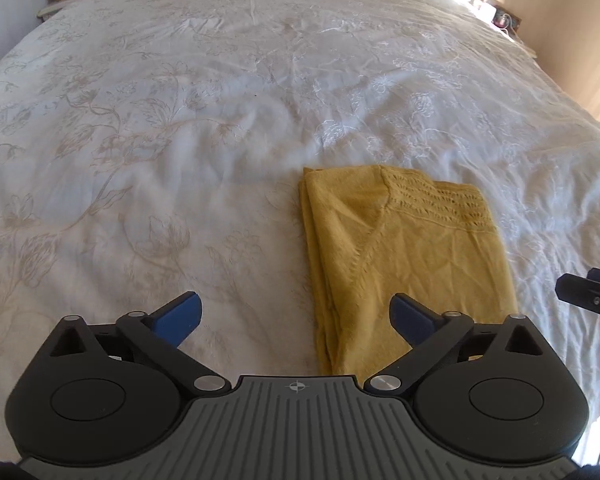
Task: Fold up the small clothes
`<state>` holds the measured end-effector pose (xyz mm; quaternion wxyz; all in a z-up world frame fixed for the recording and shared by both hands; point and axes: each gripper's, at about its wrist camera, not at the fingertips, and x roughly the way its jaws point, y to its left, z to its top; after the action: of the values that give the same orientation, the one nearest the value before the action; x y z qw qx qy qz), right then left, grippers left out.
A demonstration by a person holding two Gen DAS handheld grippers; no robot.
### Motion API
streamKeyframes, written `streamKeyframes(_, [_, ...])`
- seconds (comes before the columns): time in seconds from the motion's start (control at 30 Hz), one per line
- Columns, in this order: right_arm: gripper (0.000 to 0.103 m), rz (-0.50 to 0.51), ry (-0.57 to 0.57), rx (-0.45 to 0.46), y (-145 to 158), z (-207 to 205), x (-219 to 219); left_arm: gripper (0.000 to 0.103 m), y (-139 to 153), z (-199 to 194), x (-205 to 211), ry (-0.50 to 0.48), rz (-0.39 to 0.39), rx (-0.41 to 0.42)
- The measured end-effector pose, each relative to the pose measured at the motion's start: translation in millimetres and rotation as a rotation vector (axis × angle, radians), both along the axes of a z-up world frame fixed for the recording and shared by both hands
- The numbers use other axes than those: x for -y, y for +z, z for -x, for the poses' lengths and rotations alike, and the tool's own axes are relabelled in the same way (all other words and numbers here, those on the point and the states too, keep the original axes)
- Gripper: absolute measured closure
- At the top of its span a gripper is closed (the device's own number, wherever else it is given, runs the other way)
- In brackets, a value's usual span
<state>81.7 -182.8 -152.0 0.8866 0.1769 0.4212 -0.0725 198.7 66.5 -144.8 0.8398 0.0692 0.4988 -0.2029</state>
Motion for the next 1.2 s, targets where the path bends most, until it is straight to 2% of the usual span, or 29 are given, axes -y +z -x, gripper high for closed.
streamKeyframes(0.13, [0.001, 0.032, 0.010, 0.021, 24, 22, -7, 0.002, 24, 32, 15, 0.067, -0.053, 0.042])
streamKeyframes(0.3, [0.001, 0.113, -0.060, -0.058, 39, 38, -5, 0.002, 51, 61, 27, 0.122, -0.055, 0.090])
streamKeyframes(0.43, [0.001, 0.081, -0.061, -0.038, 46, 55, -1, 0.002, 64, 81, 38, 0.123, -0.075, 0.116])
streamKeyframes(0.63, [0.001, 0.087, -0.054, -0.031, 56, 75, -5, 0.002, 72, 111, 51, 0.129, -0.166, 0.154])
streamKeyframes(0.9, [0.001, 0.049, -0.040, -0.028, 63, 92, -10, 0.002, 76, 132, 47, 0.143, -0.133, 0.116])
streamKeyframes(1.2, [0.001, 0.042, -0.062, -0.014, 66, 105, -15, 0.002, 80, 145, 44, 0.131, -0.141, 0.114])
